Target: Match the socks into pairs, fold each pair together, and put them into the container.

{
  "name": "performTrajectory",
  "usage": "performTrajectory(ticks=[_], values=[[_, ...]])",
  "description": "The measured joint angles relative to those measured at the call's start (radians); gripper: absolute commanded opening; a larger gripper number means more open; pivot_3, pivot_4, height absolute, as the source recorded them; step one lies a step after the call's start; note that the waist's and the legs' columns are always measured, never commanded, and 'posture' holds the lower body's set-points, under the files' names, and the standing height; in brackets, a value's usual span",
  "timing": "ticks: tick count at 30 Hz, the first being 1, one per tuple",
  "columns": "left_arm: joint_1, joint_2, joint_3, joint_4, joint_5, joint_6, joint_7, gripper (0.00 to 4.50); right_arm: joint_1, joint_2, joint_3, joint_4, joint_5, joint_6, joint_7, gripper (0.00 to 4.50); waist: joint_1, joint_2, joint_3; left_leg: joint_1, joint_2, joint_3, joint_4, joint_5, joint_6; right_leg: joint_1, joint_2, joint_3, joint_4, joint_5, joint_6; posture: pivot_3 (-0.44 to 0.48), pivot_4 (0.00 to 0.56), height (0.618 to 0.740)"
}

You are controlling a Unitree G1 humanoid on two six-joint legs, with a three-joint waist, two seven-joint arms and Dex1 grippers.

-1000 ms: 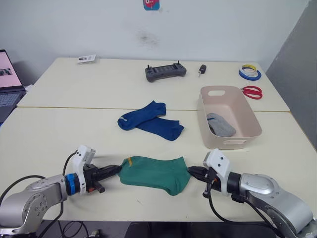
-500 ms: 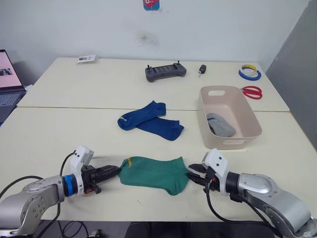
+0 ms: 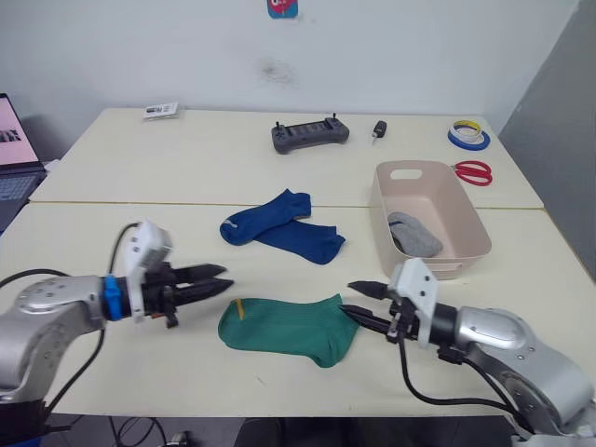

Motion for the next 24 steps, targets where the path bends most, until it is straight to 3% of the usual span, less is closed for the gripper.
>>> performTrajectory(ticks=[2,3,12,24], values=[[-0.003,-0.024,-0.106,-0.018,0.064,-0.051,-0.013,0.03,-0.025,0.012,0.078,0.051,-0.05,-0.026,0.001,0.3,0.001,0.0,0.0,0.0,0.0,0.0,0.0,0.0,0.0,0.0,0.0,0.0,0.0,0.0,0.0,0.0,0.15,0.74],[-0.003,-0.034,-0.141,-0.017,0.087,-0.072,-0.016,0.0,-0.031,0.015,0.104,0.07,-0.071,-0.037,0.001,0.04,0.002,0.0,0.0,0.0,0.0,0.0,0.0,0.0,0.0,0.0,0.0,0.0,0.0,0.0,0.0,0.0,0.15,0.74],[-0.057,-0.126,-0.346,0.2,0.318,-0.298,-0.024,0.0,-0.054,0.107,0.275,0.318,-0.265,-0.157,-0.023,0.04,0.004,0.0,0.0,0.0,0.0,0.0,0.001,0.0,0.0,0.0,0.0,-0.001,0.001,0.0,0.0,0.0,0.15,0.74],[-0.05,-0.135,-0.334,0.246,0.326,-0.354,-0.045,0.0,0.134,0.002,0.049,0.243,-0.217,-0.213,0.011,0.04,0.005,0.004,-0.006,0.003,0.0,-0.001,0.001,0.0,0.0,0.004,0.0,-0.001,0.001,0.0,0.0,0.0,0.15,0.74]])
